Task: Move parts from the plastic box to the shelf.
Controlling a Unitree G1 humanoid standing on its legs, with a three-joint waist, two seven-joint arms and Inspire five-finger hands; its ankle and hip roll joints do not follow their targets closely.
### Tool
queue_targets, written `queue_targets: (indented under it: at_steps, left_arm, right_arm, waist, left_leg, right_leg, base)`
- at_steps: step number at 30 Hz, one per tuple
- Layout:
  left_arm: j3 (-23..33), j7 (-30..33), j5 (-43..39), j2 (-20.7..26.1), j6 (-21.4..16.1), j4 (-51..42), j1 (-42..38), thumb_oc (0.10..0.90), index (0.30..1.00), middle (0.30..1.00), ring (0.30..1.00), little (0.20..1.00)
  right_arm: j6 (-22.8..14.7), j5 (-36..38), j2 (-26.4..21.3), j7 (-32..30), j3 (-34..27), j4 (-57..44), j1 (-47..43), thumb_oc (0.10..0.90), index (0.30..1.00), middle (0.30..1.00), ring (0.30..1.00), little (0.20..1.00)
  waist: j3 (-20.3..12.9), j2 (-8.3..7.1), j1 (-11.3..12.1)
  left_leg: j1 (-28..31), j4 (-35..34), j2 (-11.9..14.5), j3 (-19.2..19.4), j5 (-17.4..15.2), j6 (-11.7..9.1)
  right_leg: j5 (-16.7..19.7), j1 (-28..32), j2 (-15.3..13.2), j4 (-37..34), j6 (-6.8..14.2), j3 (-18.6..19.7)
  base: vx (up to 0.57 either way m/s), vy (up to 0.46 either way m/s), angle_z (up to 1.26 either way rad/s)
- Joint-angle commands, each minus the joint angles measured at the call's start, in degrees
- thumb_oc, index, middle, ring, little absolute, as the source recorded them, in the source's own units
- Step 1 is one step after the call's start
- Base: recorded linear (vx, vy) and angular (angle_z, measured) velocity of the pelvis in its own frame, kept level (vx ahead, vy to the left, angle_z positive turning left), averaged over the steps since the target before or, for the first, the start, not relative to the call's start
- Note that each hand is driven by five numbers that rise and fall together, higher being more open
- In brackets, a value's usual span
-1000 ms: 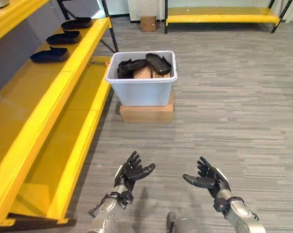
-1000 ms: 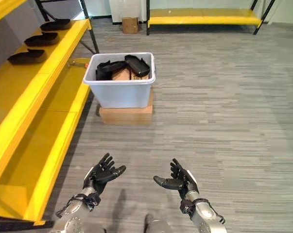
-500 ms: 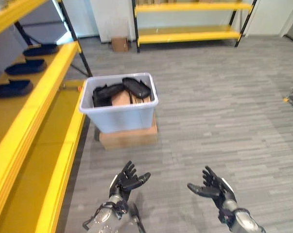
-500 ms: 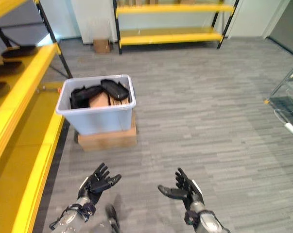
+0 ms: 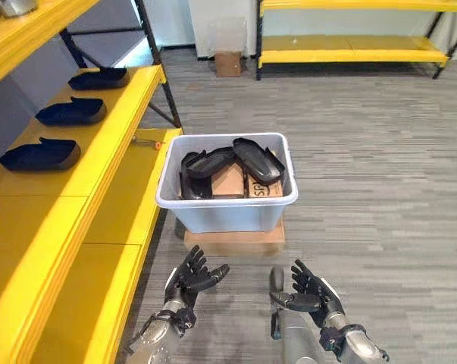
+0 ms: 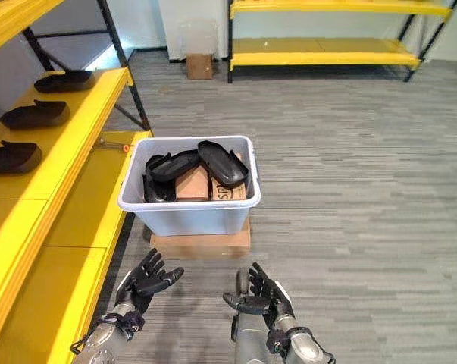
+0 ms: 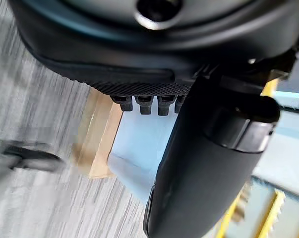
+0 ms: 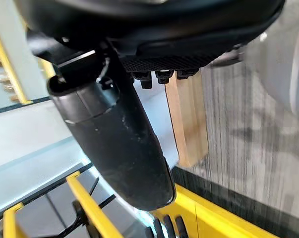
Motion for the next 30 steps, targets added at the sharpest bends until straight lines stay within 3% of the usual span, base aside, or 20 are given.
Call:
queue_targets:
  at_steps: [1,3,7,9,10,11,12,13,15,16,18,19,20,22,24,26,30]
  left_arm:
    - [0.8,-2.9,1.5,0.7,-5.1,-5.2,-4.4,0.900,1.000,1.000,1.000,1.000]
    - [-0.5,-3.3,0.7,0.0,-5.1,-5.4,-5.3,0.900,1.000,1.000,1.000,1.000]
    - [-0.9,-2.8,-0.1,-0.1,-5.3,-5.5,-5.9,0.900,1.000,1.000,1.000,1.000]
    - [-0.8,-2.6,-0.7,-0.1,-5.1,-6.2,-5.3,0.900,1.000,1.000,1.000,1.000]
    - [-0.8,-2.6,-0.7,-0.1,-5.1,-6.2,-5.3,0.900,1.000,1.000,1.000,1.000]
    - [-1.0,-2.5,-0.7,-0.1,-4.9,-6.7,-4.7,0.900,1.000,1.000,1.000,1.000]
    - [-1.0,-2.5,-0.7,-0.1,-4.9,-6.7,-4.7,0.900,1.000,1.000,1.000,1.000]
    - [-0.8,-2.4,-0.7,-0.1,-4.7,-6.9,-4.5,0.900,1.000,1.000,1.000,1.000]
    - [-0.4,-2.6,-0.6,0.0,-4.3,-6.7,-3.5,0.900,1.000,1.000,1.000,1.000]
    - [-0.4,-2.6,-0.6,0.0,-4.3,-6.7,-3.5,0.900,1.000,1.000,1.000,1.000]
    - [-0.1,-2.7,-0.6,0.2,-4.3,-6.7,-2.8,0.900,1.000,1.000,1.000,1.000]
    - [0.1,-2.6,-0.5,0.3,-4.3,-6.5,-2.6,0.900,1.000,1.000,1.000,1.000]
    - [0.5,-2.5,-0.4,0.1,-4.4,-6.3,-2.2,0.900,1.000,1.000,1.000,1.000]
    - [0.6,-2.4,-0.4,0.0,-4.4,-6.5,-2.2,0.900,1.000,1.000,1.000,1.000]
    - [0.7,-2.7,-0.5,0.0,-4.5,-6.4,-2.3,0.900,1.000,1.000,1.000,1.000]
    - [0.5,-3.1,-0.5,0.2,-4.4,-6.6,-2.6,0.900,1.000,1.000,1.000,1.000]
    - [-0.2,-3.3,-0.4,1.5,-4.4,-7.5,-4.0,0.900,1.000,1.000,1.000,1.000]
  right_arm:
    - [-5.0,0.6,-2.1,1.6,-2.3,-3.7,-4.4,0.900,1.000,1.000,1.000,1.000]
    - [-5.9,1.2,-3.7,1.2,-3.2,-4.6,-4.7,0.900,1.000,1.000,1.000,1.000]
    - [-6.3,2.2,-4.1,0.9,-3.3,-4.0,-4.5,0.900,1.000,1.000,1.000,1.000]
    - [-6.4,2.4,-4.6,0.5,-3.5,-4.0,-3.9,0.900,1.000,1.000,1.000,1.000]
    - [-6.4,2.4,-4.6,0.5,-3.5,-4.0,-3.9,0.900,1.000,1.000,1.000,1.000]
    - [-6.5,2.1,-5.3,0.2,-3.8,-4.4,-3.5,0.900,1.000,1.000,1.000,1.000]
    - [-6.4,2.1,-5.3,0.2,-3.8,-4.4,-3.5,0.900,1.000,1.000,1.000,1.000]
    - [-6.4,1.9,-5.4,0.0,-4.0,-4.5,-3.3,0.900,1.000,1.000,1.000,1.000]
    - [-6.8,1.9,-5.1,-0.6,-4.3,-4.4,-2.8,0.900,1.000,1.000,1.000,1.000]
    - [-6.8,1.9,-5.1,-0.6,-4.3,-4.4,-2.8,0.900,1.000,1.000,1.000,1.000]
    - [-7.1,1.7,-4.9,-0.8,-4.5,-4.0,-2.4,0.900,1.000,1.000,1.000,1.000]
    - [-7.3,1.7,-4.8,-0.9,-4.5,-3.9,-2.3,0.900,1.000,1.000,1.000,1.000]
    - [-7.3,1.7,-4.8,-0.9,-4.7,-3.7,-2.1,0.900,1.000,1.000,1.000,1.000]
    - [-7.2,1.6,-4.8,-1.0,-5.0,-3.9,-1.9,0.900,1.000,1.000,1.000,1.000]
    - [-7.0,1.7,-4.5,-0.7,-5.1,-3.8,-1.8,0.900,1.000,1.000,1.000,1.000]
    - [-6.6,1.2,-4.0,-0.3,-5.2,-3.7,-1.8,0.900,1.000,1.000,1.000,1.000]
    - [-6.4,1.1,-3.1,-0.5,-5.9,-4.1,-2.1,0.900,1.000,1.000,1.000,1.000]
  waist:
    - [-4.1,-0.06,0.0]
    - [-4.3,0.77,-0.5]
    - [-3.7,0.25,-1.0]
    - [-2.4,-1.68,0.1]
    - [-2.4,-1.51,-0.1]
    - [-1.2,-2.75,0.9]
    - [-1.2,-2.65,0.9]
    - [-1.1,-2.68,0.9]
    - [-1.4,-2.30,0.9]
    - [-1.3,-2.35,1.1]
    - [-2.0,-1.91,1.2]
    - [-2.4,-1.44,1.4]
    - [-3.4,-0.60,1.4]
    - [-3.5,-0.25,1.4]
    - [-4.0,0.50,1.3]
    - [-5.1,0.90,1.0]
    - [-5.6,0.35,1.1]
  left_leg:
    - [-3.5,1.3,2.0,0.4,6.4,-2.9]
    - [-4.8,9.6,6.0,-0.5,9.5,-6.0]
    - [-10.1,24.9,9.1,-2.8,17.6,-9.7]
    - [-15.9,38.8,8.7,-4.0,22.2,-10.4]
    - [-16.3,39.2,8.9,-4.2,22.0,-10.4]
    - [-19.3,44.7,8.0,-3.9,20.8,-9.8]
    - [-19.4,44.9,8.1,-4.0,20.6,-9.8]
    - [-20.2,43.7,9.0,-3.0,20.3,-9.5]
    - [-20.3,33.7,14.2,0.0,20.3,-8.8]
    - [-20.0,33.5,14.1,0.2,20.3,-8.8]
    - [-17.1,20.6,18.1,0.7,21.2,-8.3]
    - [-15.6,13.6,19.3,0.3,22.3,-8.6]
    - [-13.7,4.9,22.1,-0.1,24.8,-9.6]
    - [-12.7,2.0,22.9,0.5,26.0,-10.2]
    - [-11.3,0.3,22.4,0.9,24.7,-10.4]
    - [-10.2,-1.7,21.1,2.5,22.9,-10.5]
    - [-10.8,1.0,18.2,4.0,19.6,-9.7]
  right_leg:
    - [10.2,16.1,-1.9,-0.2,2.2,-1.6]
    - [6.6,18.4,0.3,3.6,-0.6,-4.2]
    - [2.0,21.7,3.3,4.4,-4.7,-4.5]
    - [0.1,24.5,3.6,4.0,-7.0,-3.5]
    - [0.0,24.5,3.7,4.0,-7.0,-3.7]
    - [-0.8,25.9,3.5,4.2,-7.8,-2.9]
    - [-0.8,25.9,3.6,4.2,-7.8,-3.0]
    - [-1.0,26.4,3.7,4.2,-7.8,-3.1]
    - [-1.8,27.3,3.9,4.1,-7.1,-3.4]
    - [-1.8,27.4,3.9,4.1,-7.1,-3.3]
    - [-2.4,27.6,3.8,4.2,-5.9,-3.3]
    - [-3.0,27.7,3.8,4.2,-5.0,-3.2]
    - [-3.7,27.8,3.2,4.3,-3.9,-3.2]
    - [-4.2,28.2,2.9,4.4,-3.4,-3.4]
    - [-4.6,28.4,2.6,4.8,-2.6,-3.3]
    - [-4.2,28.5,1.5,5.2,-1.7,-3.0]
    - [-2.6,29.1,-2.0,5.2,-0.2,-2.7]
  base:
    - [0.51,-0.337,0.81]
    - [0.48,-0.394,0.53]
    - [0.24,-0.266,0.13]
    - [0.17,-0.245,-0.28]
    - [0.15,-0.192,-0.13]
    - [0.07,-0.073,0.00]
    - [0.12,-0.090,0.02]
    - [0.09,-0.013,-0.10]
    - [0.16,0.039,-0.25]
    - [0.15,0.106,-0.21]
    - [0.14,0.175,-0.27]
    - [0.21,0.325,-0.37]
    - [0.17,0.255,-0.33]
    - [0.13,0.213,-0.19]
    - [0.12,0.204,-0.05]
    - [0.11,0.198,-0.10]
    - [0.09,0.218,0.06]
